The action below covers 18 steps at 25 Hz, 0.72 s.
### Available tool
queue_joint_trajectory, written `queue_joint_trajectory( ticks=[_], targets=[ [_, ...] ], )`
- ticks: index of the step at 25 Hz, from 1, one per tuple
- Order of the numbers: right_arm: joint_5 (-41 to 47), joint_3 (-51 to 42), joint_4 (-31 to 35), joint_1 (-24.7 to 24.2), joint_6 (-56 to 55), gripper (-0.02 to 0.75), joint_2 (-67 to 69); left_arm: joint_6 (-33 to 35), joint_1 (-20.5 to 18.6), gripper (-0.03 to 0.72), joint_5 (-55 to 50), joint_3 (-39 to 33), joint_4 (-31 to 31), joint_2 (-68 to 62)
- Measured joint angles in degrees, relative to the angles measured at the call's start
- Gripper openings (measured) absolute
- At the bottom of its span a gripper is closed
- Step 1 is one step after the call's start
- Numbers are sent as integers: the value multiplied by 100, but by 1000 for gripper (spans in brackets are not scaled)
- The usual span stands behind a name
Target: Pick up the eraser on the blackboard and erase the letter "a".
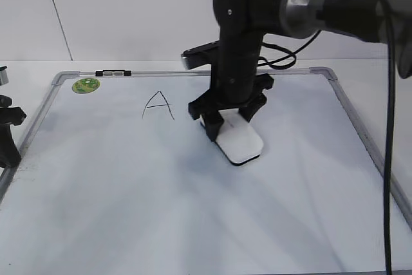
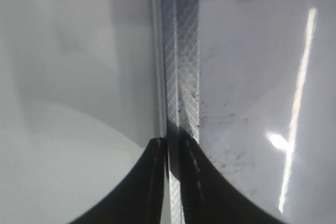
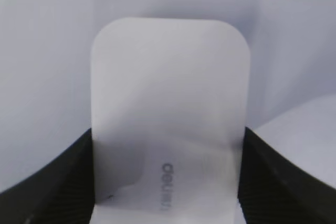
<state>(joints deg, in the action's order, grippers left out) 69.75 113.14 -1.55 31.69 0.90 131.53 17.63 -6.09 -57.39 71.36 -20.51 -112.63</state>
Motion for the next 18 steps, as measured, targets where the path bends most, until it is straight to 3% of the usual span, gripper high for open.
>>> queue_joint_trajectory(
  ticks=[8, 18],
  targets=[
    [0, -19, 32, 730, 27, 539, 0, 0, 0, 73, 0, 0, -11, 0],
    [22, -33, -399, 465, 49, 539, -328, 0, 0, 78, -12, 0, -21, 0]
  ],
)
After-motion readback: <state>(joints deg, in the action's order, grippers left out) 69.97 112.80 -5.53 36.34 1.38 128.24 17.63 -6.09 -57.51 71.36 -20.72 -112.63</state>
